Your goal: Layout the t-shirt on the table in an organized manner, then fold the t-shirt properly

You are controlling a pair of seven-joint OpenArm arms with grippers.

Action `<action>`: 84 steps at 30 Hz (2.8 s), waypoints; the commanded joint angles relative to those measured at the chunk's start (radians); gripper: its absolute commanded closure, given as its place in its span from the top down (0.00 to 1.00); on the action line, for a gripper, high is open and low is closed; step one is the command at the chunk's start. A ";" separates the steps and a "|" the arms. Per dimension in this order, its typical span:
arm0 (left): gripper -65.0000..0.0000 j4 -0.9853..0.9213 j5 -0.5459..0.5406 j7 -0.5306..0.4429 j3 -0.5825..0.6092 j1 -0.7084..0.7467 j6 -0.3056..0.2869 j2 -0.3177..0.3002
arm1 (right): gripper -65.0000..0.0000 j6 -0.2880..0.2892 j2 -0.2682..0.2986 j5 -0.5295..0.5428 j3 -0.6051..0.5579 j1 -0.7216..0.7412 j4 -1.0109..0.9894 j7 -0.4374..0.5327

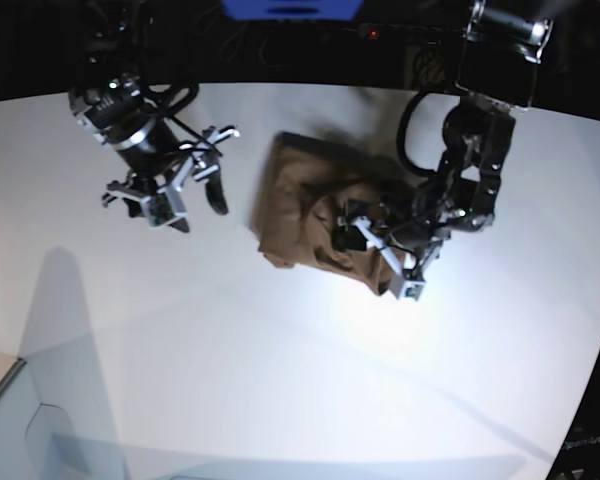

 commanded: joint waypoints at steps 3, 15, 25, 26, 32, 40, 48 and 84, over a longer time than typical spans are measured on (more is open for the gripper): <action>0.55 -0.046 -0.004 -0.021 0.077 -0.060 0.002 -0.005 | 0.52 0.007 -0.001 0.015 0.108 -0.011 0.034 0.015; 0.17 -0.123 0.040 -0.148 0.478 -0.316 0.000 -0.013 | 0.52 0.007 -0.004 0.015 0.661 -0.002 0.031 0.012; 0.17 -0.298 0.355 -0.388 0.746 -0.451 -0.483 0.067 | 0.52 0.007 -0.082 0.015 0.852 -0.010 0.031 0.012; 0.17 -0.324 0.396 -0.401 0.746 -0.454 -0.514 0.087 | 0.52 0.007 -0.093 0.015 0.860 -0.011 0.031 0.013; 0.17 -0.374 0.574 -0.409 0.686 -0.448 -0.531 0.145 | 0.52 0.007 -0.133 0.015 0.894 -0.013 0.031 0.010; 0.17 -0.365 0.671 -0.403 0.682 -0.454 -0.531 0.173 | 0.52 0.007 -0.134 0.015 0.891 -0.034 0.032 0.012; 0.64 -0.365 0.792 -0.401 0.685 -0.450 -0.531 0.190 | 0.52 0.007 -0.134 0.015 0.891 -0.042 0.032 0.010; 0.97 0.267 0.965 -0.257 -0.013 -0.114 -0.531 0.121 | 0.52 0.009 -0.134 0.017 0.644 -0.039 0.031 0.013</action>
